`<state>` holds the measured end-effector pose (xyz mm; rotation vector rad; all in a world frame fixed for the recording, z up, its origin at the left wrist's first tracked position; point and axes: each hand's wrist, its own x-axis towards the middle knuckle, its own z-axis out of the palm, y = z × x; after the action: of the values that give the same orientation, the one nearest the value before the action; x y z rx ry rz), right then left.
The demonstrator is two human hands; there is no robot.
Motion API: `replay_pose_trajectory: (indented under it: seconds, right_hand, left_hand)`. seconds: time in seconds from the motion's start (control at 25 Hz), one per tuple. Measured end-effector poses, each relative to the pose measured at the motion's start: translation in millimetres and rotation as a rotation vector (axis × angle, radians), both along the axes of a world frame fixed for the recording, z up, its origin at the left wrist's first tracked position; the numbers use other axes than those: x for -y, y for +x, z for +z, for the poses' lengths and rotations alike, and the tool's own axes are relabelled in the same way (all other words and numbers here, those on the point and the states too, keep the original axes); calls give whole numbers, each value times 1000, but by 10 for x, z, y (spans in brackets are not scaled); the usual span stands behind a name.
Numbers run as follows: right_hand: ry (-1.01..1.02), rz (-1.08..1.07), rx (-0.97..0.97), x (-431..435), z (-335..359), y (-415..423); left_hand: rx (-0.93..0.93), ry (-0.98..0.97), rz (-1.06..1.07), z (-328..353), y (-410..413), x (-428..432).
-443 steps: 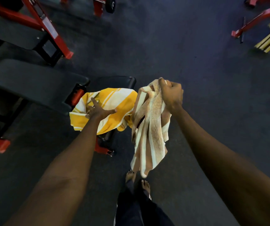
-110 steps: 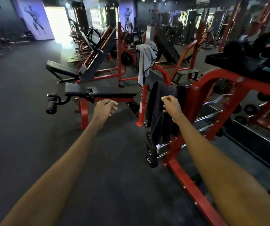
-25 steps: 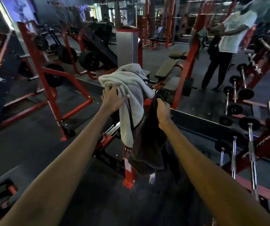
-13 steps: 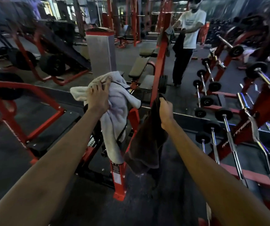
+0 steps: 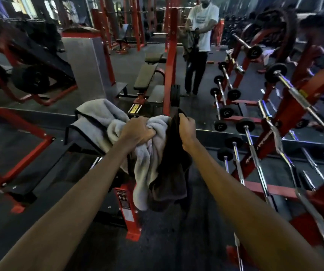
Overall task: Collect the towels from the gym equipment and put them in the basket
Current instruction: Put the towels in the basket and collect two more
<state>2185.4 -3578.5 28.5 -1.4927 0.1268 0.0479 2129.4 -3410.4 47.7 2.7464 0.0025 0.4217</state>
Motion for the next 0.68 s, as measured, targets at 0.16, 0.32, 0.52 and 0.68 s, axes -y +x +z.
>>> replay_pose_trajectory:
  seconds: [0.16, 0.32, 0.52, 0.68]
  right_hand:
    - [-14, -145, 6, 444, -8, -15]
    - [-83, -338, 5, 936, -2, -156]
    - [-124, -634, -24, 1687, -82, -655]
    - [-92, -860, -57, 2319, -152, -1301]
  left_hand:
    - [-145, -158, -104, -31, 178, 397]
    - [-282, -196, -267, -67, 376, 920]
    - [-399, -196, -498, -110, 291, 1700]
    - [-448, -222, -706, -160, 33, 2391]
